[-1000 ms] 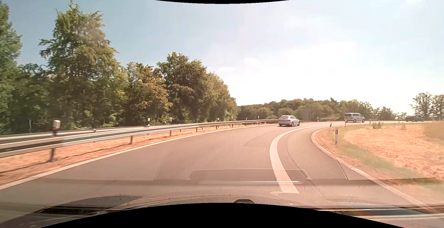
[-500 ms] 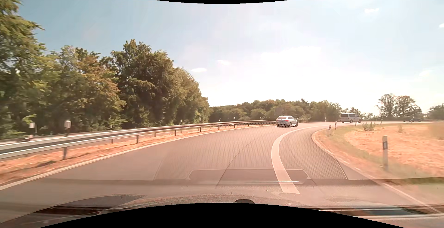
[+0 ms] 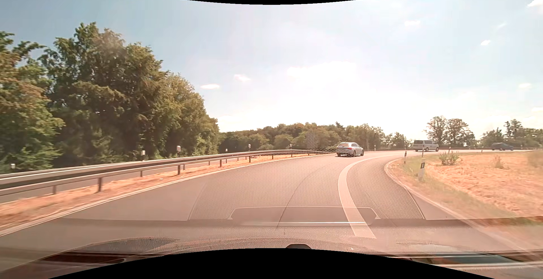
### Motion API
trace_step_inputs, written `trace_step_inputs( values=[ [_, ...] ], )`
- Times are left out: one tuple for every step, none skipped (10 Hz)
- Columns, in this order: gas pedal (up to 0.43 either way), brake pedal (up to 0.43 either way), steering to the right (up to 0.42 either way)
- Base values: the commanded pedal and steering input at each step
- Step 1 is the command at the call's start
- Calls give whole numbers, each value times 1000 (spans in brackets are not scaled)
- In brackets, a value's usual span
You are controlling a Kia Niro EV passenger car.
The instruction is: Follow the waypoints while adhering to traffic rules and regulations
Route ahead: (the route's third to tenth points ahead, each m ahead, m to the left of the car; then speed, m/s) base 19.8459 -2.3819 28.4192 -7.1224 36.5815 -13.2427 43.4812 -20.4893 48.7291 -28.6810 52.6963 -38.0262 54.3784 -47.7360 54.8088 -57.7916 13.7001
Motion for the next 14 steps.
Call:
trace_step_inputs(
  values=[
    [228,0,97],
    [228,0,98],
    [220,0,97],
    [220,0,98],
    [220,0,98],
    [220,0,98],
    [220,0,98],
    [220,0,97],
    [220,0,96],
    [220,0,95],
    [220,0,93],
    [220,0,92],
    [220,0,93],
    [220,0,94]
  ],
)
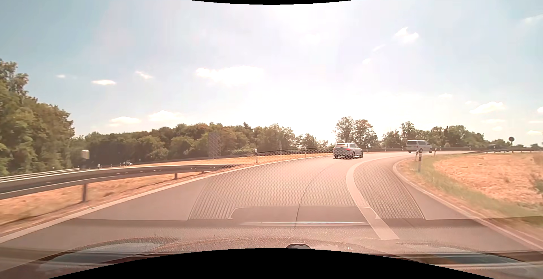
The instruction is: Follow the waypoints while adhering to traffic rules and regulations
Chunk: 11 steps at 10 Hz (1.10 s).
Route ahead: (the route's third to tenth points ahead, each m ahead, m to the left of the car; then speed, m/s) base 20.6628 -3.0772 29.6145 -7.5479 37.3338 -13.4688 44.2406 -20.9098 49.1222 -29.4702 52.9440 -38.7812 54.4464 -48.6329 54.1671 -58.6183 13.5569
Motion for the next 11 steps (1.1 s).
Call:
trace_step_inputs(
  values=[
    [220,0,96],
    [220,0,96],
    [209,0,96],
    [209,0,96],
    [189,0,96],
    [189,0,96],
    [189,0,97],
    [177,0,100],
    [177,0,101],
    [177,0,101],
    [177,0,100]
  ],
)
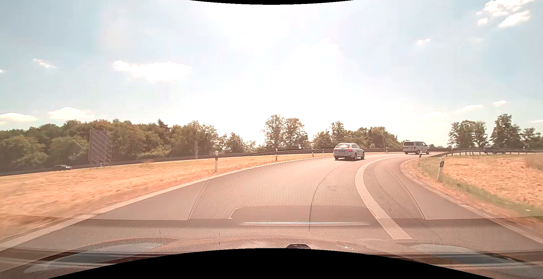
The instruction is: Follow the waypoints while adhering to traffic rules and regulations
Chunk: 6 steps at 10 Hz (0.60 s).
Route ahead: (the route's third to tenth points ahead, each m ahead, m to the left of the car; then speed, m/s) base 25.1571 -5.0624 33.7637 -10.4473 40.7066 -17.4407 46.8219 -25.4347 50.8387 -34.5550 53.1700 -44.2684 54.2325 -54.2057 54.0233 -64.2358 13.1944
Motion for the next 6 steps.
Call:
trace_step_inputs(
  values=[
    [177,0,100],
    [177,0,100],
    [177,0,100],
    [169,0,100],
    [169,0,101],
    [169,0,100]
  ],
)
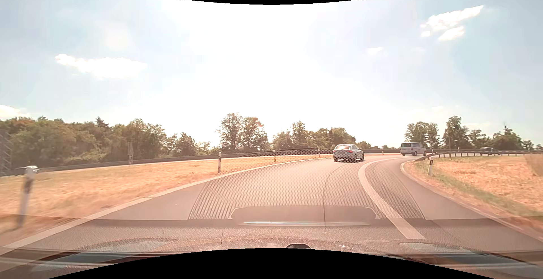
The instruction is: Follow the waypoints while adhering to traffic rules and regulations
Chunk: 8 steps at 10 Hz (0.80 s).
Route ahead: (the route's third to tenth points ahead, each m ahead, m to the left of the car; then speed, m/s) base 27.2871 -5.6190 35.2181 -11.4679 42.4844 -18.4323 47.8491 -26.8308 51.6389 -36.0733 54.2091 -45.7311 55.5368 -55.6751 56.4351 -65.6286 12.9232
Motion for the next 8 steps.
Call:
trace_step_inputs(
  values=[
    [169,0,101],
    [169,0,100],
    [169,0,100],
    [169,0,100],
    [169,0,100],
    [157,0,99],
    [150,0,97],
    [138,0,96]
  ],
)
